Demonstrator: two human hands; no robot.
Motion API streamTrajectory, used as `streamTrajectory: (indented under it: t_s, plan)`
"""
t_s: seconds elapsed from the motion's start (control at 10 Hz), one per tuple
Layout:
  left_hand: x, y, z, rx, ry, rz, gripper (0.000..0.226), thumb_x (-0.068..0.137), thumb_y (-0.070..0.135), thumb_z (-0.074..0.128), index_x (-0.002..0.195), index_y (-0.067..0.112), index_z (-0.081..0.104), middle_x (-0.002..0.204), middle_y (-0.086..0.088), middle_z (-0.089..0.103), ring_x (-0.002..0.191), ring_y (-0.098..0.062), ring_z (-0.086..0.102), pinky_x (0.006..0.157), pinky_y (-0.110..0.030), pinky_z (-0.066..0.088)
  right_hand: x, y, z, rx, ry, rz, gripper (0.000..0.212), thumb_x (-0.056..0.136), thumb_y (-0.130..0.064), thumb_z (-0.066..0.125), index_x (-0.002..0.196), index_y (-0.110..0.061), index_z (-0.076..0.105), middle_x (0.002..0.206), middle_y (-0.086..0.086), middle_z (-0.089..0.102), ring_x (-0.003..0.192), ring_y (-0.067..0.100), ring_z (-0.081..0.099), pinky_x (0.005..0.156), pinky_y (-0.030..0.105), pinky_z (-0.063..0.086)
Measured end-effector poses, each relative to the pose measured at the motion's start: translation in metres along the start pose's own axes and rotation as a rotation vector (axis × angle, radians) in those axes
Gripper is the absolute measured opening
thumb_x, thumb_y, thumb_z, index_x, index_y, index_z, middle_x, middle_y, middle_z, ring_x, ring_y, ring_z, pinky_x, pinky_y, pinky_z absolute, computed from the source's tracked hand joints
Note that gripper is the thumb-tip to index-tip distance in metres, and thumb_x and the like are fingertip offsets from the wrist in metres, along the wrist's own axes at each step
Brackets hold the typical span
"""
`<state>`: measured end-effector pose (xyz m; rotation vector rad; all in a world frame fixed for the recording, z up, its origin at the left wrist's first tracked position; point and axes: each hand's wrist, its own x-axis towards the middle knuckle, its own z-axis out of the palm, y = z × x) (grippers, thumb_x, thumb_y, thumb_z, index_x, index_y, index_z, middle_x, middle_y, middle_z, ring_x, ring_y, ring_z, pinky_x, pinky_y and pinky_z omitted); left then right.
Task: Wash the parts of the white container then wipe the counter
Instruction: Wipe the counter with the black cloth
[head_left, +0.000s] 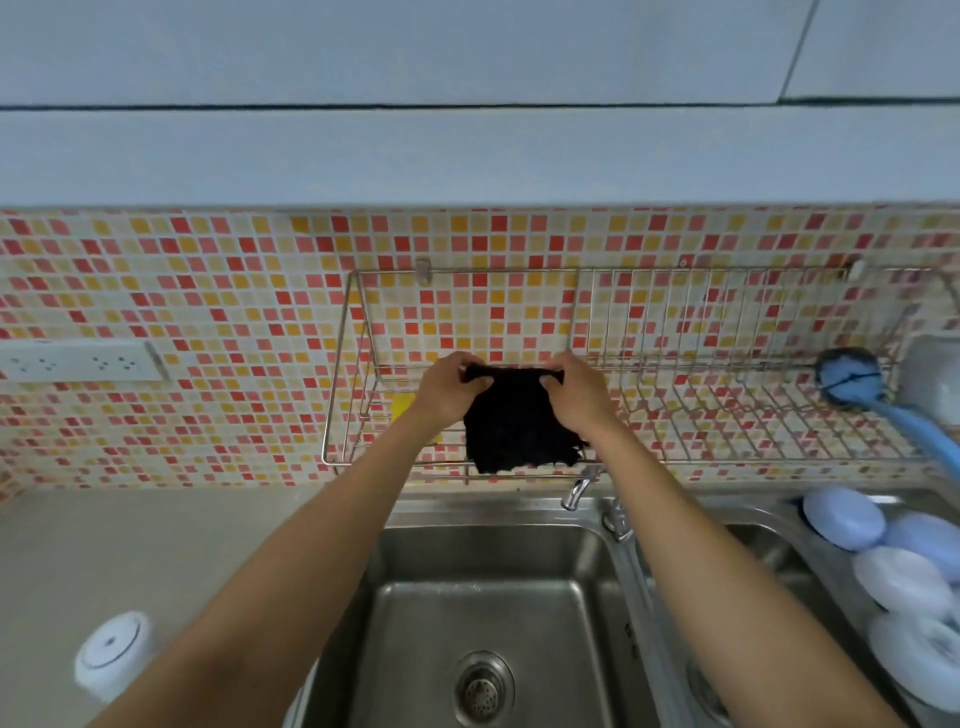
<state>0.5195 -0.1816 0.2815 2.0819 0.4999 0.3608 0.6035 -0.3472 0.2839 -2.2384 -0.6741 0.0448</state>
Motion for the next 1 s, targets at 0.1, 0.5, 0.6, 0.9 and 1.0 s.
streamTrajectory:
  t_s: [0.1, 0.5, 0.6, 0.9, 1.0]
  plan:
    - [0.015, -0.012, 0.01, 0.085, -0.004, 0.019, 0.022, 0.087, 0.008, 0.068, 0.108, 0.009, 0.059, 0.114, -0.011, 0.064, 0.105, -0.028, 0.06, 0.092, -0.04, 0.051, 0.013, 0.002, 0.008, -0.107, -0.067, 0.021, 0.025, 0.1, -0.014, 0.047, 0.123, -0.008, 0.055, 0.124, 0.011, 0.057, 0.112, 0.028, 0.054, 0.083, 0.026, 0.038]
    - [-0.015, -0.048, -0.023, 0.664, 0.027, 0.067, 0.058, 0.091, 0.044, 0.059, 0.141, 0.019, 0.045, 0.148, -0.009, 0.041, 0.136, -0.031, 0.037, 0.112, -0.044, 0.035, -0.016, 0.009, 0.034, -0.343, -0.151, -0.248, 0.043, 0.1, -0.025, 0.046, 0.141, -0.01, 0.044, 0.147, 0.008, 0.042, 0.136, 0.027, 0.036, 0.11, 0.035, 0.028]
    - [-0.022, -0.05, -0.027, 0.648, 0.007, 0.044, 0.06, 0.091, 0.039, 0.062, 0.141, 0.013, 0.045, 0.143, -0.012, 0.048, 0.13, -0.031, 0.044, 0.108, -0.041, 0.036, -0.01, 0.01, 0.036, -0.425, -0.362, -0.21, 0.05, 0.104, -0.024, 0.033, 0.151, -0.01, 0.021, 0.16, 0.006, 0.012, 0.147, 0.027, 0.009, 0.119, 0.041, 0.007]
    - [-0.045, -0.029, -0.032, 0.624, -0.003, 0.04, 0.059, 0.097, 0.04, 0.051, 0.146, 0.01, 0.037, 0.149, -0.012, 0.041, 0.137, -0.03, 0.036, 0.113, -0.042, 0.033, -0.008, 0.007, 0.039, -0.583, -0.526, -0.051, 0.055, 0.105, -0.027, 0.026, 0.152, -0.005, 0.009, 0.161, 0.01, 0.002, 0.147, 0.03, 0.003, 0.12, 0.044, 0.007]
    - [-0.061, -0.019, -0.037, 0.644, -0.03, 0.04, 0.056, 0.102, 0.037, 0.041, 0.149, 0.008, 0.03, 0.155, -0.012, 0.031, 0.144, -0.029, 0.025, 0.117, -0.041, 0.023, -0.013, 0.002, 0.029, -0.595, -0.421, -0.025, 0.046, 0.103, -0.024, 0.028, 0.143, -0.001, 0.035, 0.151, 0.016, 0.032, 0.137, 0.034, 0.031, 0.112, 0.042, 0.029]
